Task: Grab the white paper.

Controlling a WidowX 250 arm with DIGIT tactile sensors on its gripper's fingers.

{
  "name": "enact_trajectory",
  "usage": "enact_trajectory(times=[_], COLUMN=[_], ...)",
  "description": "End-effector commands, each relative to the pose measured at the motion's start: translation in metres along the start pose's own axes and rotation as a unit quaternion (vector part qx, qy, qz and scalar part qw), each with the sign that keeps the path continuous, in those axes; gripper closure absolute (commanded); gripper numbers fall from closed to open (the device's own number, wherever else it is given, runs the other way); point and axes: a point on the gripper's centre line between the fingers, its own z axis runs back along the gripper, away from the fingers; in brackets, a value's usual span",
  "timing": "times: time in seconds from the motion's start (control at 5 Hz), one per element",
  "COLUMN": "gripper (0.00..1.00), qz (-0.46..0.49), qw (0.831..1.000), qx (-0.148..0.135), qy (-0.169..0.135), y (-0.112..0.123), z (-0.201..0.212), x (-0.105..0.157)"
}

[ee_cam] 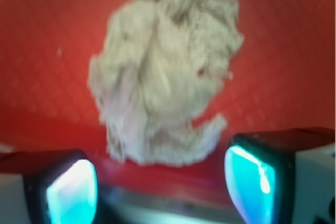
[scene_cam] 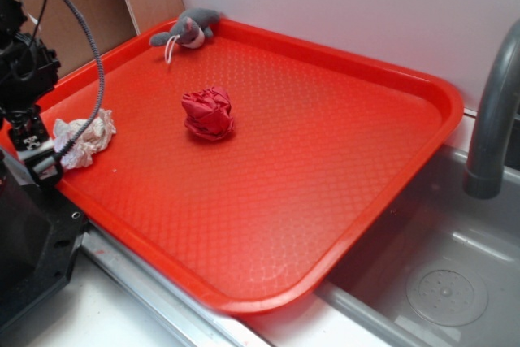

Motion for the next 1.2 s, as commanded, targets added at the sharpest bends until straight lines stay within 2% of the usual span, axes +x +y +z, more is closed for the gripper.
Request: enact_trajectory(times=[0.0,0.2,0.8,1.0], gripper=[0.12,0.00,0.00,0.00], qz=[0.003,-0.008,-0.008,-0.002], qw=[1.000,1.000,1.000,1.000], qx=[0.008,0.005,0.005,0.006], qy=[-0.012,0.002,0.002,0.000], y=[-0.005,-0.007,-0.007,-0.001], z=[0.010,0.010,0.010,0.009], x=[0.002,0.005,0.005,0.029])
